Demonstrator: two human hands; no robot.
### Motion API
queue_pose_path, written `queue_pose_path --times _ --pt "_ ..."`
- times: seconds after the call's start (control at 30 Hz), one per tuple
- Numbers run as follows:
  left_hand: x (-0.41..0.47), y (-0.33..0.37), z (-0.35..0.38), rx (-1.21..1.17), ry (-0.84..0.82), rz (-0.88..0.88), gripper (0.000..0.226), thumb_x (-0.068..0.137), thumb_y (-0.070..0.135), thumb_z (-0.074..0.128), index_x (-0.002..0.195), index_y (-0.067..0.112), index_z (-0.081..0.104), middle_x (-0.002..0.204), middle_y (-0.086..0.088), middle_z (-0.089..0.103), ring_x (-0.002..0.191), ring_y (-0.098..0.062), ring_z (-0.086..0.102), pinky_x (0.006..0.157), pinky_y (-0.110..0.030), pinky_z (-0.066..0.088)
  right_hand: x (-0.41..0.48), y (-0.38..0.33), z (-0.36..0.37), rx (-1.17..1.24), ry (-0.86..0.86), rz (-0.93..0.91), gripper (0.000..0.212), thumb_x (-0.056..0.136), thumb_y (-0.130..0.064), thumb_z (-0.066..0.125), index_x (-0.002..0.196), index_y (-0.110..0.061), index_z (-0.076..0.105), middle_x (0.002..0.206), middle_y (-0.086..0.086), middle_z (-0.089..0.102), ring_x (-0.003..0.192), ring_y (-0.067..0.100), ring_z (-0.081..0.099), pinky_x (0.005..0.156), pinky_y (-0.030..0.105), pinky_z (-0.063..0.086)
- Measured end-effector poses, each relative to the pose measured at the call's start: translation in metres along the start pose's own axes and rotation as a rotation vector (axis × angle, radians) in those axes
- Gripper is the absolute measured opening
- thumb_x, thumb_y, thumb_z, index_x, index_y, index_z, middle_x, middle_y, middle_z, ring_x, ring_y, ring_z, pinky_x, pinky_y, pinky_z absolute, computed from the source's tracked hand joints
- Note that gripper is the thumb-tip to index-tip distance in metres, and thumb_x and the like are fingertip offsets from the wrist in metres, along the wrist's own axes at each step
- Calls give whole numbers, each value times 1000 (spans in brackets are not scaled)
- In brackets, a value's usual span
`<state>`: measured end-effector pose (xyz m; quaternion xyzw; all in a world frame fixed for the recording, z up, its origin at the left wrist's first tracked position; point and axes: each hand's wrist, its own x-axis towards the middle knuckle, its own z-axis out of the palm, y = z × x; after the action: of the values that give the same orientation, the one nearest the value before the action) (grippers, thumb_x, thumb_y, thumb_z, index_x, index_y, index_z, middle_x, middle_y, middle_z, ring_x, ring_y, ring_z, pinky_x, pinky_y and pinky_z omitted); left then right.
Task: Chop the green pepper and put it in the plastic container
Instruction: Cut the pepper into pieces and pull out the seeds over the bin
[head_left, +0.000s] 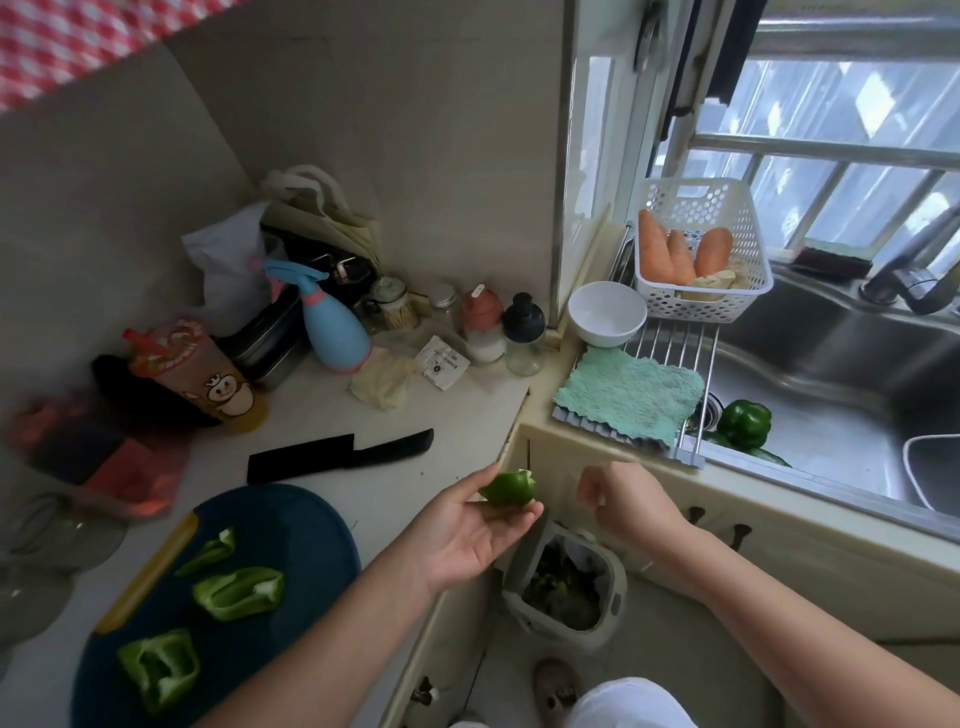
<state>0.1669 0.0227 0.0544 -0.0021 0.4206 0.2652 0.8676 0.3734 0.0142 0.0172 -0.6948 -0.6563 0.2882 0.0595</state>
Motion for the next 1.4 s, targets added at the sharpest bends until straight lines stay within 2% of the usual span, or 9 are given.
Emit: queue_pose_path --times 0.33,0.43,0.53,0.63,0.77,0.9,1.1,1.23,1.4 --pt "3 -9 -1 -7 3 -38 58 85 27 61 127 -10 46 103 -28 61 84 -33 68 68 -34 60 7 23 18 -49 -96 -63 32 76 7 44 88 -16 62 84 -2 63 80 21 58 69 31 47" --pt "2 -13 -1 5 14 -26 56 83 26 61 124 -11 48 100 -29 63 84 -33 67 72 -33 58 4 26 24 -33 -51 -66 22 82 -1 44 91 -15 59 84 4 65 80 26 60 67 34 46" --pt "0 -17 -5 20 19 -20 55 82 25 61 122 -10 49 101 -28 63 86 -32 67 73 -33 59 2 26 26 -40 -24 -60 12 88 -13 51 86 -20 60 79 -4 63 76 19 58 63 28 42" --pt "-3 -16 -12 33 41 20 50 82 22 62 121 -8 52 102 -26 63 90 -32 66 69 -34 59 3 25 25 -39 -44 -61 28 82 -9 56 65 -30 50 66 -14 54 69 12 52 56 22 35" --pt "-14 -11 -23 15 55 70 50 81 16 62 125 -5 50 103 -26 62 90 -33 66 73 -36 59 11 20 30 -39 -104 -91 34 77 2 50 62 -28 51 68 -11 55 68 12 53 52 17 35" --pt "-29 0 -39 86 108 140 44 81 9 57 121 -9 51 104 -27 63 86 -32 68 72 -34 59 18 3 35 -65 -125 -152 24 75 3 47 75 -18 59 77 1 63 73 20 57 61 29 45" --pt "-72 29 -75 273 285 289 21 92 4 49 108 -9 55 95 -24 66 87 -30 67 72 -33 59 27 -22 33 -139 -100 -126 27 86 -11 48 65 -28 47 71 -5 58 64 15 54 53 23 39" --pt "-100 52 -107 327 407 423 16 95 2 46 99 -4 59 89 -21 67 82 -28 66 70 -35 59 27 -53 25 -77 -62 -174 14 92 -17 53 97 -20 66 96 -1 68 80 15 63 72 28 52" --pt "-122 85 -157 777 830 643 15 91 0 51 88 11 62 96 -15 66 81 -21 62 63 -29 55 34 -136 30 5 -71 -421 30 89 -37 62 115 -24 60 108 -10 55 87 6 56 82 21 49"
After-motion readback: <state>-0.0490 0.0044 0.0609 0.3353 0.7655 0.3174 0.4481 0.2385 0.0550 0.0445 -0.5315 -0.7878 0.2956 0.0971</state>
